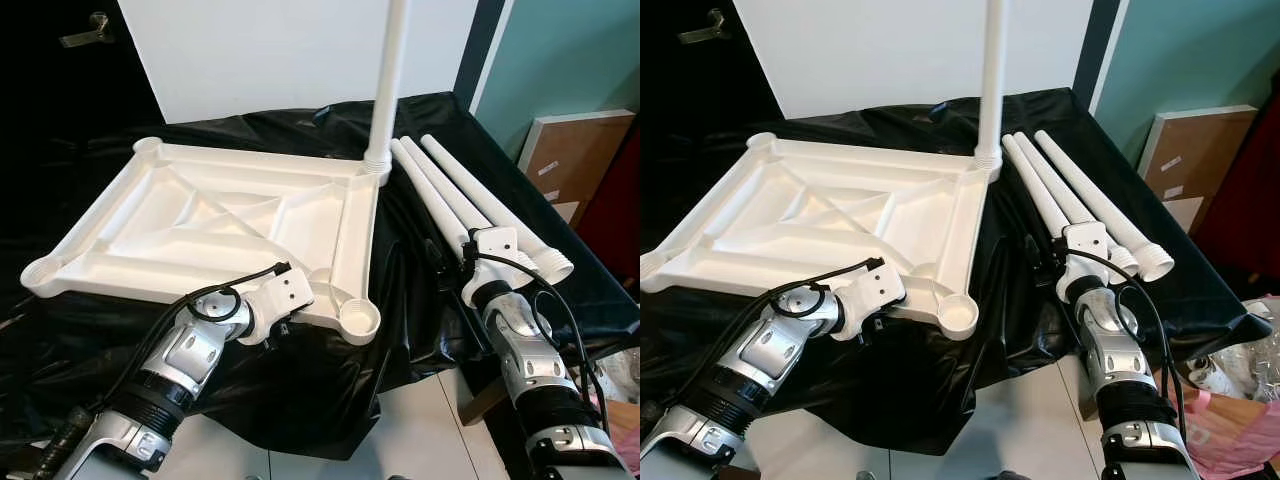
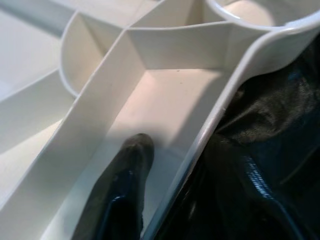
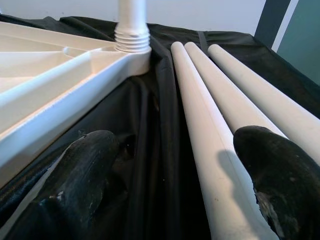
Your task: Building children table
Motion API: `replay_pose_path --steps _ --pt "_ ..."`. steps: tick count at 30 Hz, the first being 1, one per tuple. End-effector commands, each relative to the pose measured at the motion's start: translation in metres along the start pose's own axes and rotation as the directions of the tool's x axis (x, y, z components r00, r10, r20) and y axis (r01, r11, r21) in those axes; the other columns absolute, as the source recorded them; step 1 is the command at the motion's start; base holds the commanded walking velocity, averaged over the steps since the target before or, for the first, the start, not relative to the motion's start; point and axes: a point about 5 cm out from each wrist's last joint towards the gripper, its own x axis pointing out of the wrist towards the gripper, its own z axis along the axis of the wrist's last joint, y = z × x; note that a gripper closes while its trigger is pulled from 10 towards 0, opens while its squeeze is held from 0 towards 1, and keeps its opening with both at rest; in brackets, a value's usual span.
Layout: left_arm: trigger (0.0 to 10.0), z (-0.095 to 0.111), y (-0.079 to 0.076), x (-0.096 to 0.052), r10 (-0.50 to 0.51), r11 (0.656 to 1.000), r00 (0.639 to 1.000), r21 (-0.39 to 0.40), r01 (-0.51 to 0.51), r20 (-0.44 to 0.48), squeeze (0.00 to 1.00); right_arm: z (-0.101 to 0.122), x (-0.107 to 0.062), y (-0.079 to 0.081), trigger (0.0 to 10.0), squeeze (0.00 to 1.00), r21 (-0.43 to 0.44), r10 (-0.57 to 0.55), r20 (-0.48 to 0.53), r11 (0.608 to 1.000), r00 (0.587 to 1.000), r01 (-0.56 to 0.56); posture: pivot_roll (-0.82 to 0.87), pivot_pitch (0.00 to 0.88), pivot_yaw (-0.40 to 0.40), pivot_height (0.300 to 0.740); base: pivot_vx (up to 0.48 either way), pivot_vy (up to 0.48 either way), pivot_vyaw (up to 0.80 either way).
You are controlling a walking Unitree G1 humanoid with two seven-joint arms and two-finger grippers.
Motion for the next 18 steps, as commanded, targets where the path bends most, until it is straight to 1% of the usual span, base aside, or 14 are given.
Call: replay_pose_path --steps 1,7,9,10,11,12,13,15,17,18 --pt "0.0 -0.01 0.002 -0.003 0.045 0.997 0.999 -0.061 -0.047 -0.03 0.0 -0.004 -0.001 0.001 10.0 0.0 0.005 0.001 -0.016 1.0 1.0 -0.001 -0.04 0.049 0.02 0.74 0.0 0.0 0.0" --pt "0.0 -0.009 -0.004 -0.003 0.045 0.997 0.999 -0.064 -0.046 -0.022 0.0 -0.004 0.0 0.003 10.0 0.0 0.005 0.005 -0.015 1.0 1.0 -0.005 -0.03 0.04 0.017 0.74 0.0 0.0 0.0" --pt "0.0 -0.009 -0.007 -0.004 0.049 0.995 0.999 -0.081 -0.051 -0.023 0.0 -0.004 0.0 0.003 10.0 0.0 0.004 0.009 -0.015 1.0 1.0 -0.009 -0.03 0.035 0.014 0.74 0.0 0.0 0.0" --pt "0.0 -0.007 -0.01 -0.005 0.038 0.997 0.999 -0.067 -0.039 -0.008 0.0 -0.004 0.0 0.003 10.0 0.0 0.003 0.011 -0.014 1.0 1.0 -0.011 -0.04 0.035 0.016 0.74 0.0 0.0 0.0" --pt "0.0 -0.007 -0.01 -0.005 0.038 0.997 0.999 -0.067 -0.039 -0.008 0.0 -0.004 0.0 0.003 10.0 0.0 0.003 0.011 -0.014 1.0 1.0 -0.011 -0.04 0.035 0.016 0.74 0.0 0.0 0.0" --pt "10.0 -0.004 -0.013 -0.005 0.03 0.998 0.999 -0.06 -0.029 0.015 0.0 -0.003 0.001 0.003 10.0 0.0 0.002 0.011 -0.013 1.0 1.0 -0.011 -0.03 0.034 0.013 0.74 0.0 0.0 0.0" --pt "10.0 -0.004 -0.013 -0.005 0.03 0.998 0.999 -0.06 -0.029 0.015 0.0 -0.003 0.001 0.003 10.0 0.0 0.002 0.011 -0.013 1.0 1.0 -0.011 -0.03 0.034 0.013 0.74 0.0 0.0 0.0" --pt "10.0 0.005 -0.018 0.0 0.03 0.999 0.997 -0.038 -0.027 0.067 0.0 -0.003 0.002 0.002 10.0 0.0 0.0 0.009 -0.013 1.0 1.0 -0.009 -0.03 0.031 0.011 0.74 0.0 0.0 0.0" --pt "10.0 0.009 -0.019 0.003 0.05 0.999 0.995 -0.019 -0.048 0.087 0.0 -0.002 0.003 0.002 10.0 0.0 0.0 0.009 -0.011 1.0 1.0 -0.009 -0.03 0.03 0.011 0.74 0.0 0.0 0.0" --pt "10.0 0.01 -0.018 0.004 0.055 0.998 0.994 -0.026 -0.053 0.097 0.68 -0.002 0.003 0.003 10.0 0.0 0.001 0.01 -0.011 1.0 1.0 -0.01 -0.03 0.03 0.01 0.74 0.0 0.0 0.0"
